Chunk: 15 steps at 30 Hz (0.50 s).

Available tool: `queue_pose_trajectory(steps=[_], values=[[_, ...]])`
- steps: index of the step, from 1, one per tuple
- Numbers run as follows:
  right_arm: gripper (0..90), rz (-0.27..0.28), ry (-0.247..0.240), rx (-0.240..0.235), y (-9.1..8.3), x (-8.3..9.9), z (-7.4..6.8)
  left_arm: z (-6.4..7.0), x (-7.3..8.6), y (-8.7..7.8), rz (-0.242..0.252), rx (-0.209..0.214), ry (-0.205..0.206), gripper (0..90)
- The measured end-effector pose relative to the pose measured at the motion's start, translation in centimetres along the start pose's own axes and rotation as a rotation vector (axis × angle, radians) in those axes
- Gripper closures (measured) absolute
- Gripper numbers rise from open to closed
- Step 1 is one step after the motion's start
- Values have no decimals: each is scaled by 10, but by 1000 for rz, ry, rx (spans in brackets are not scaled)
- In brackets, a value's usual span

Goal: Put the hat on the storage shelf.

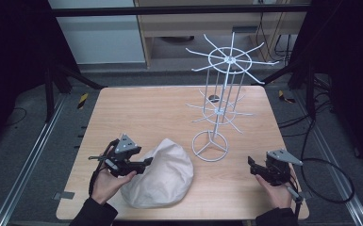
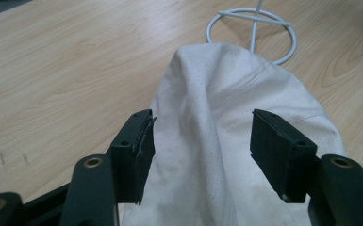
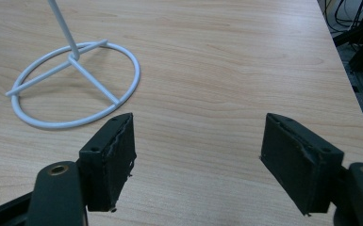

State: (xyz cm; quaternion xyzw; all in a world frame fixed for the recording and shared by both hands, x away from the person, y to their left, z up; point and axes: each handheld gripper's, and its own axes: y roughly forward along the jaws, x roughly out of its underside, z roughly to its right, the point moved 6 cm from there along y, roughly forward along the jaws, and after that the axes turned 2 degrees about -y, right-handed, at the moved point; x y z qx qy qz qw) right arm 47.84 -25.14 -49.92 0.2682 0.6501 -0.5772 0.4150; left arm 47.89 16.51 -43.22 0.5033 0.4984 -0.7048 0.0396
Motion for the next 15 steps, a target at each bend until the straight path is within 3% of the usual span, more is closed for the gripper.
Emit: queue_pose_trajectory(steps=[12, 15], values=[[274, -3, 8, -4, 0, 0, 1, 8, 3, 17, -66, 13, 33, 398], [277, 5, 30, -27, 1, 0, 1, 10, 2, 19, -95, 14, 43, 400]])
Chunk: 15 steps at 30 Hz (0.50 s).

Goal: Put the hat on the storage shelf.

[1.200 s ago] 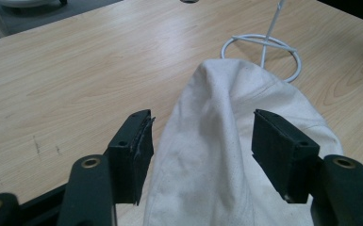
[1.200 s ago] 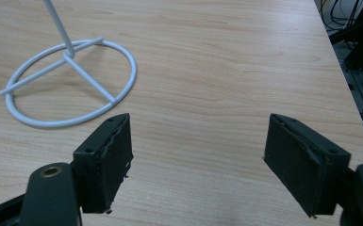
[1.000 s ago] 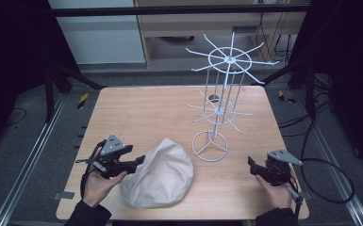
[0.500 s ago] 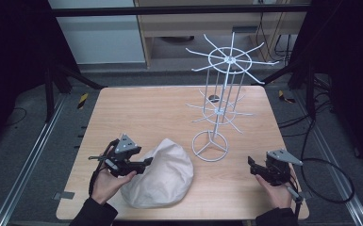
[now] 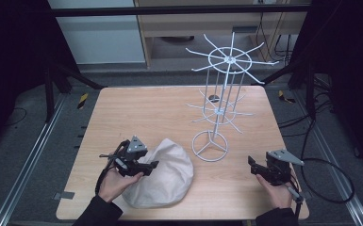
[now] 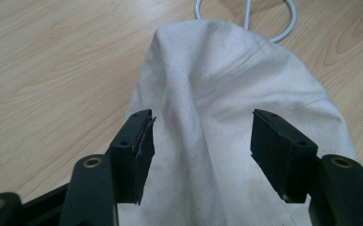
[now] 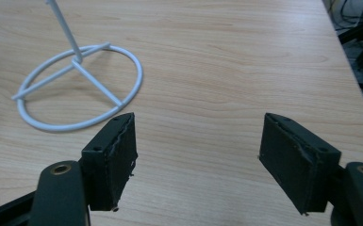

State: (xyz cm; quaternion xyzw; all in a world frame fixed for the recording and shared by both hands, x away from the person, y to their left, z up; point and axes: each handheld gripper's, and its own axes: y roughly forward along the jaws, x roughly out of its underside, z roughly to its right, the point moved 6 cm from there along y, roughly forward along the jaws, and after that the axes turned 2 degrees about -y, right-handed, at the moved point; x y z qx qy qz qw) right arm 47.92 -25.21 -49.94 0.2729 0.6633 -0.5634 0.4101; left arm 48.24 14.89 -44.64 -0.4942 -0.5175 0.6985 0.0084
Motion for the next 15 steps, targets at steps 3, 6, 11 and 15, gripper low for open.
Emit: queue_pose_trajectory(steps=[3, 6, 11, 15], values=[[278, 7, 14, -4, -1, -1, 1, 2, 0, 1, -11, -3, 9, 398], [278, 1, 21, -11, -1, 0, 0, 2, 4, 5, -38, -7, 13, 397], [278, -13, -13, -4, 1, 1, -2, 1, 10, 18, -77, -15, 19, 402], [279, -14, -28, -1, 2, 2, -3, -1, 14, 25, -93, -9, 13, 425]])
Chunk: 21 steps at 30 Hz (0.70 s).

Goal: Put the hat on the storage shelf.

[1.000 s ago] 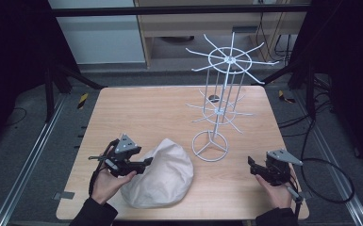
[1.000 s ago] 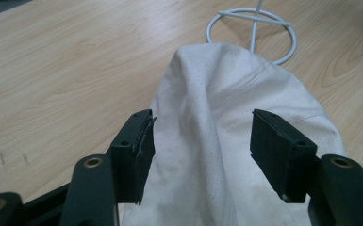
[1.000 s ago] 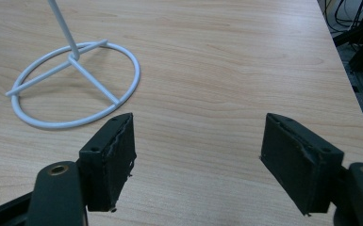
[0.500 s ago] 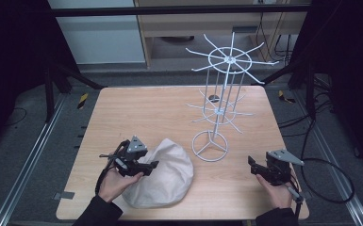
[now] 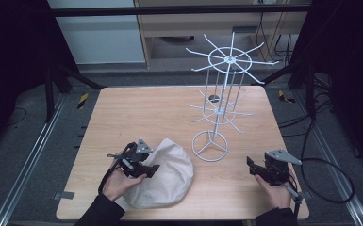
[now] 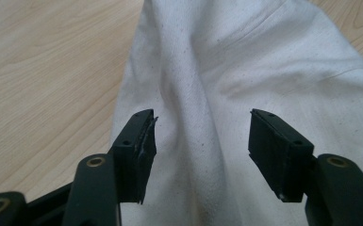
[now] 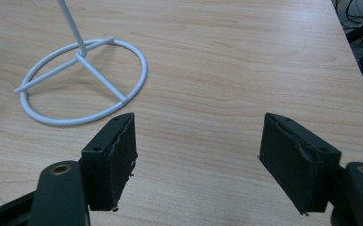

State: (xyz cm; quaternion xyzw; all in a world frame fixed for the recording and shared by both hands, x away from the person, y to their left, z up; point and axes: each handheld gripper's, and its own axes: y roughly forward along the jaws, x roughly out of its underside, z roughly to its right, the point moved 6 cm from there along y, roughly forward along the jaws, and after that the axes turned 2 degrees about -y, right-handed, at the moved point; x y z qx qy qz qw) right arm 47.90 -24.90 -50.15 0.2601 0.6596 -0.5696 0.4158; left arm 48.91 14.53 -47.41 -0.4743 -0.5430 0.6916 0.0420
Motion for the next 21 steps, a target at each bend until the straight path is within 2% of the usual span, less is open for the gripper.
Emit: queue_pose_trajectory(steps=[5, 12, 17, 21], values=[[282, -3, 0, 4, 0, 0, 1, -5, 2, 4, -18, -10, -20, 477], [288, -7, -3, 2, 0, 1, 1, -8, 6, 9, -35, 4, -53, 640], [290, -7, -3, 0, 0, 1, 2, -10, 7, 8, -11, 12, -84, 804], [291, -9, -2, 0, 0, 2, 3, -10, 7, 6, 8, 13, -102, 870]])
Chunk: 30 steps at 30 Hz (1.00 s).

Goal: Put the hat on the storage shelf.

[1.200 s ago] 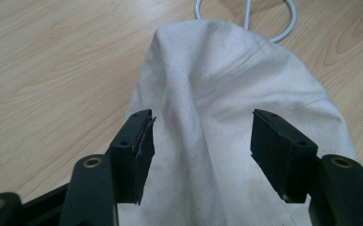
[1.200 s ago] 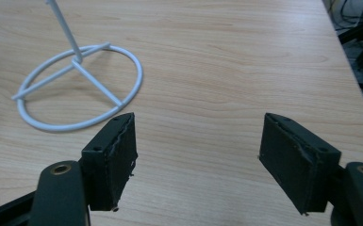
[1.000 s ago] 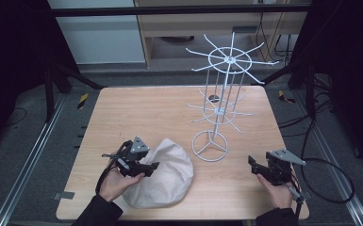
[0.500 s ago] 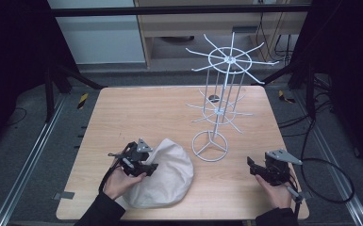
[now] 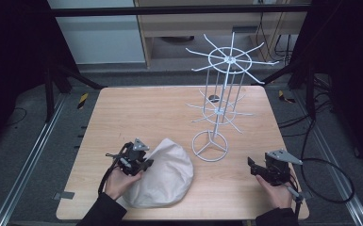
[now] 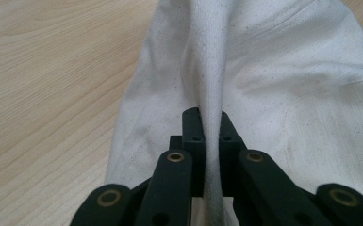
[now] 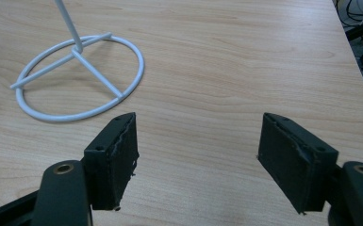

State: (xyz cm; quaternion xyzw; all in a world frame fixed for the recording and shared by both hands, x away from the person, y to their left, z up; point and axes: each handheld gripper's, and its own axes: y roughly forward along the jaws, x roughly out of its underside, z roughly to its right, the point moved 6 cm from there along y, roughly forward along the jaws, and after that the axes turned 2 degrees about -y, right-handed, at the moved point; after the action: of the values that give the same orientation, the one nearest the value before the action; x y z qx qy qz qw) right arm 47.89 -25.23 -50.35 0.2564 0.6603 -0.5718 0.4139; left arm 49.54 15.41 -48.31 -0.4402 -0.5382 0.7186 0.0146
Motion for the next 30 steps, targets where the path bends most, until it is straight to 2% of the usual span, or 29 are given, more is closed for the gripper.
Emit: queue_pose_trajectory(steps=[4, 12, 19, 26, 30], values=[[293, 1, 5, 0, 0, 0, 0, 0, 1, -2, -1, 4, -3, 879], [294, 1, 4, 2, -1, 0, 1, 0, 0, -10, 34, 6, -24, 882], [294, -2, 10, -4, 0, 0, 0, -1, 1, -22, 86, 14, -29, 883], [295, -4, 3, -5, 0, 1, 0, 0, -3, -46, 182, 28, -37, 885], [295, -3, 6, -5, 0, 1, 0, 1, -6, -56, 216, 30, -29, 885]])
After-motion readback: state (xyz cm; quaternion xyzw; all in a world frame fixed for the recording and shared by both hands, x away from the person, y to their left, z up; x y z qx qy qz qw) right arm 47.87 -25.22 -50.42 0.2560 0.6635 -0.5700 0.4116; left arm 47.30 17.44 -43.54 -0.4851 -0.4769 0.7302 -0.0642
